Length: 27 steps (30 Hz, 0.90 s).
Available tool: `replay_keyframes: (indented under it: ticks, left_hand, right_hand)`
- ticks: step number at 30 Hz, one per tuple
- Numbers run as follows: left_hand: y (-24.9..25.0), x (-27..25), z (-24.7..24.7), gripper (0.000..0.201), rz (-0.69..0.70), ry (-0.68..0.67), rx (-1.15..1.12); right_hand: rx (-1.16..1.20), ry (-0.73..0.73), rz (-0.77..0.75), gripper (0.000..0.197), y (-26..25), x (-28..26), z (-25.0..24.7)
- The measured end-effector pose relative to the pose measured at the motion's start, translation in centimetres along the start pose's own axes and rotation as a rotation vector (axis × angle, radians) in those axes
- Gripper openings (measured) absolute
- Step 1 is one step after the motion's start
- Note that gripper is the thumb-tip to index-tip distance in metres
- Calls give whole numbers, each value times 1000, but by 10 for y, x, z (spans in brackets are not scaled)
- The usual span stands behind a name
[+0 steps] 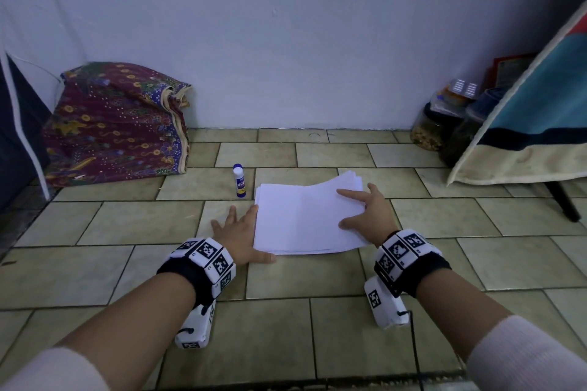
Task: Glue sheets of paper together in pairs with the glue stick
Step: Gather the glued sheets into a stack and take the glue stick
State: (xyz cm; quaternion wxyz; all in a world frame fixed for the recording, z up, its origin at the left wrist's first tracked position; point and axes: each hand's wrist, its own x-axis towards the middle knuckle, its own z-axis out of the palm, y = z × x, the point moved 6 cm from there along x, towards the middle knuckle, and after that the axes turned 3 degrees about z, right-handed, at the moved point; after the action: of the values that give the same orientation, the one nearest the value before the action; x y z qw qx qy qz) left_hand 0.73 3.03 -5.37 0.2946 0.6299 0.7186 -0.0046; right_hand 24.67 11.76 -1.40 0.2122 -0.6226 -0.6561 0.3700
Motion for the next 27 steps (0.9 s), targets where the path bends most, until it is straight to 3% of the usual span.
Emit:
replay_keyframes:
  ticks: [5,11,13,15,19,23,27]
  left_hand:
    - [1,0,-1,119,-2,22,-6]
    - [1,3,-2,123,41,60,-76]
    - [0,5,-3,109,78,26,-87]
    - [-5,6,-7,80,138,15,-164]
    - [-8,1,-18,40,304,84,-586]
    - [-8,-5,-38,55,335,265,-1022]
    - [-3,-6,-54,60,392,372,-1063]
  right_hand:
    - [212,-44,112,48,9,5,3]
    - [333,-111,186,47,16,8,9]
    - [359,-117,194,47,18,7,8]
    - [422,-126,200,45,17,3,8]
    - [535,-156,109,42,9,-6,12]
    - [659,-96,-102,47,-3,-10,9]
    - [684,-29,-241,48,-9,-8,1]
